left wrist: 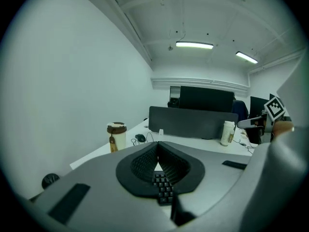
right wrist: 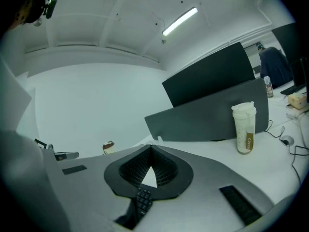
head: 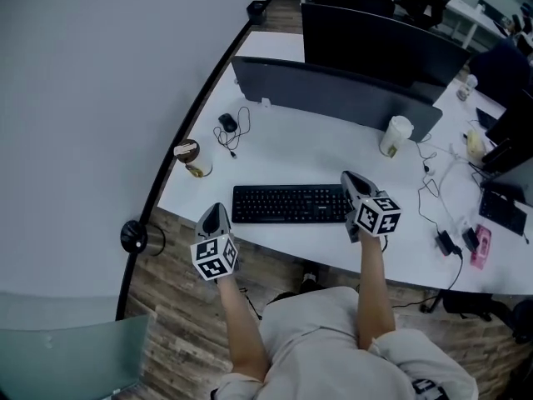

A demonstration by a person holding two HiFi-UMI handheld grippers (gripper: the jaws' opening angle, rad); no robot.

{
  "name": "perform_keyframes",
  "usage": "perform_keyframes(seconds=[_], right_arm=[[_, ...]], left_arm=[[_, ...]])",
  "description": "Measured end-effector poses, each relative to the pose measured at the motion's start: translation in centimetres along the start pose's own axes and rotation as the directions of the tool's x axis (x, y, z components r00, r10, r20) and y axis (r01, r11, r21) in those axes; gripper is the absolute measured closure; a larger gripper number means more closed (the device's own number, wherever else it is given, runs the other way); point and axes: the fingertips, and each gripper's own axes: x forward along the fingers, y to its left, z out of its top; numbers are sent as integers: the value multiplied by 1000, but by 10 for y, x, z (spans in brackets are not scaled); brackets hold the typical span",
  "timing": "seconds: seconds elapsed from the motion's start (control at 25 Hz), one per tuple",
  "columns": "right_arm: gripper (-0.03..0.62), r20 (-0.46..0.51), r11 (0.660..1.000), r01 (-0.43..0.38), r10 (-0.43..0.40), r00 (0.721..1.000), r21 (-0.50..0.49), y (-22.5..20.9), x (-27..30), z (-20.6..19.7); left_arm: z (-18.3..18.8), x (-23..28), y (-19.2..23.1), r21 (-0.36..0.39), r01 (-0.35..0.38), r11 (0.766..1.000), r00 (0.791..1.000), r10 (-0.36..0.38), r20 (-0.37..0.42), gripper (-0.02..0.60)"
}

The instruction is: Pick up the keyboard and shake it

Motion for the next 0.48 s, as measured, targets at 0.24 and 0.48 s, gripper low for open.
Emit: perform_keyframes(seconds=[0.24,0.48], right_arm=[[556,-47,994,76,-73,996,73,-54,-3,-12],[556,-47,983,98,-92,995,152,-72,-3,-22]], left_arm=[[-23,22,14,-74,9,997,998,-14,-66,568],[-33,30,22,-94,12,995,994,-22,-110,568]])
